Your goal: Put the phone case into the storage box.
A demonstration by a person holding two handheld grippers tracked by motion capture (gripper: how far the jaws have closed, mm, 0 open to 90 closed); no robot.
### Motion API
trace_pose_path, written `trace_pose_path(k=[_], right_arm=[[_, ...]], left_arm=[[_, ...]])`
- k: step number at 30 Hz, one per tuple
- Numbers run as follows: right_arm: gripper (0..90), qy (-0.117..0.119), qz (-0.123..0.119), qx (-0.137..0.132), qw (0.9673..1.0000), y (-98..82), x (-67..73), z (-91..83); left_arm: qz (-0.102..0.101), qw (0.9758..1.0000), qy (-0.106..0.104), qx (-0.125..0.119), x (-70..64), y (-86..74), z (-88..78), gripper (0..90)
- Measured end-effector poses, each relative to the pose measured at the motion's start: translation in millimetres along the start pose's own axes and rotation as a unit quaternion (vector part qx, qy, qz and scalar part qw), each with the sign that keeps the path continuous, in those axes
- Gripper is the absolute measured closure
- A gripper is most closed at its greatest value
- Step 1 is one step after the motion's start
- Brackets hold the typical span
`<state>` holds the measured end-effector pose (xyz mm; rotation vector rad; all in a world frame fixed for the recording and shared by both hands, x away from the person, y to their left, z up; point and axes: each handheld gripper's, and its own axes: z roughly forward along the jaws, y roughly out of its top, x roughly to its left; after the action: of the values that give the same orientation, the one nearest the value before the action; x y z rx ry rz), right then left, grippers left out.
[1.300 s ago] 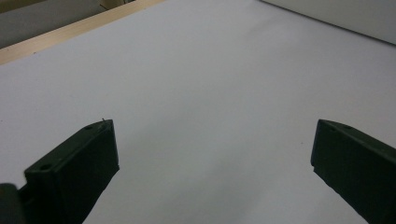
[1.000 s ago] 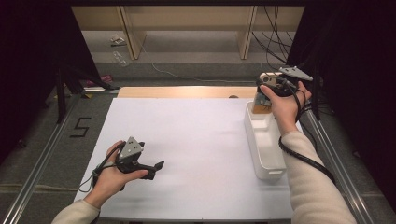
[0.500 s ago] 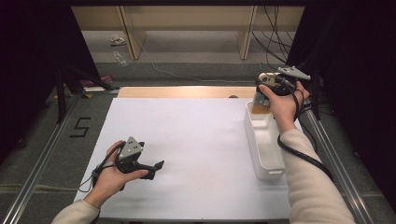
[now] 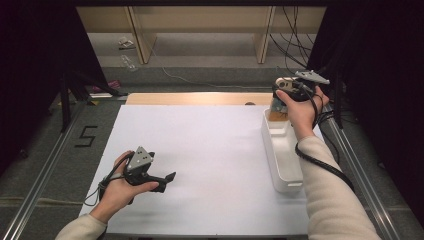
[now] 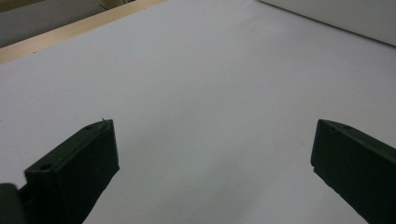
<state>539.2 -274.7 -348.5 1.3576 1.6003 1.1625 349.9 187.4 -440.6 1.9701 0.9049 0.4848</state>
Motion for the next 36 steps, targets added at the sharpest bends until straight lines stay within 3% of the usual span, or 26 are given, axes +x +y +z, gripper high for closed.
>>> trace_pose_path(k=[36], right_arm=[[11.9,-0.002,-0.013,0.016,0.9998,-10.5,0.5,17.4]], left_arm=[[-0.001,1.0,-0.001,0.002,0.1,-0.3,0.7,0.3]])
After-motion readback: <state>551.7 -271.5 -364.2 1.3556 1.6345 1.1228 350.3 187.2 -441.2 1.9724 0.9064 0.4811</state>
